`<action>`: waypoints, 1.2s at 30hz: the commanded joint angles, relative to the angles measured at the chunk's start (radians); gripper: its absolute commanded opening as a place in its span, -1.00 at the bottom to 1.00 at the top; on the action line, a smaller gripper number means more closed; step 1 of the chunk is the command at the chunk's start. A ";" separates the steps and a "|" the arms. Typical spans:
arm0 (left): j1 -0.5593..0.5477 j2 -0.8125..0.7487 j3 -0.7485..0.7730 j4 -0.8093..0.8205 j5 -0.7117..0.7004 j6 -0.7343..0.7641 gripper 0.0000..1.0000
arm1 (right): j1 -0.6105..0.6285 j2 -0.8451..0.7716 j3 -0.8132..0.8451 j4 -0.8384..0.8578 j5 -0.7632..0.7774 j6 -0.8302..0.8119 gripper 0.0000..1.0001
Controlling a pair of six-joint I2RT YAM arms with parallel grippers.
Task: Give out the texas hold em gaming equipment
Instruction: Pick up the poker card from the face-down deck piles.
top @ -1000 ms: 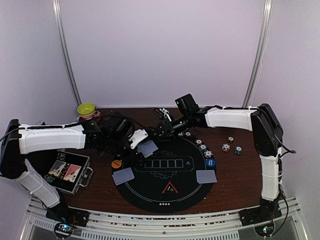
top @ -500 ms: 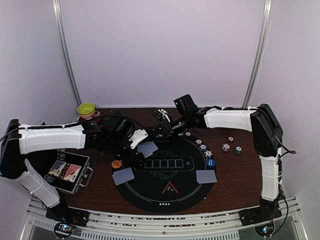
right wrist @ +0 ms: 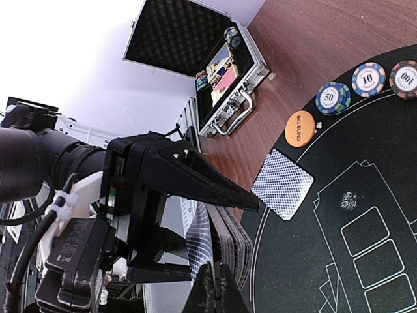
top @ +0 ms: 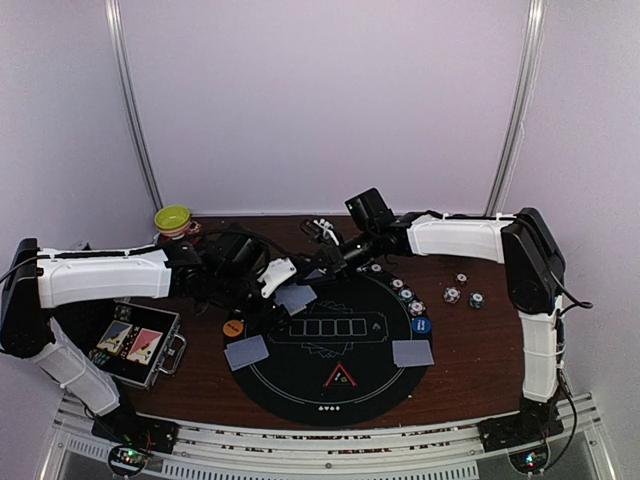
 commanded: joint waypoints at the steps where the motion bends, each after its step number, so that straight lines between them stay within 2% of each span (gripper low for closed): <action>1: -0.002 -0.008 0.006 0.043 0.005 0.012 0.29 | -0.003 -0.012 0.021 0.012 -0.032 0.011 -1.00; 13: 0.005 -0.013 0.004 0.043 -0.017 0.001 0.30 | -0.148 -0.132 -0.091 0.312 -0.057 0.258 -1.00; 18: 0.007 -0.011 0.004 0.044 -0.013 0.000 0.31 | -0.211 -0.165 -0.113 0.360 -0.026 0.285 -1.00; 21: 0.009 -0.012 0.007 0.043 -0.012 -0.001 0.30 | -0.238 -0.171 -0.134 0.352 0.083 0.239 -1.00; 27: 0.008 -0.023 0.003 0.043 -0.016 -0.005 0.30 | -0.240 -0.124 -0.151 0.228 0.339 0.054 -1.00; 31: 0.009 -0.025 0.003 0.043 -0.020 -0.003 0.30 | -0.238 -0.087 -0.162 0.135 0.435 -0.057 -1.00; 36: 0.015 -0.018 0.008 0.043 -0.012 -0.002 0.30 | -0.225 -0.069 -0.206 0.144 0.500 -0.083 -1.00</action>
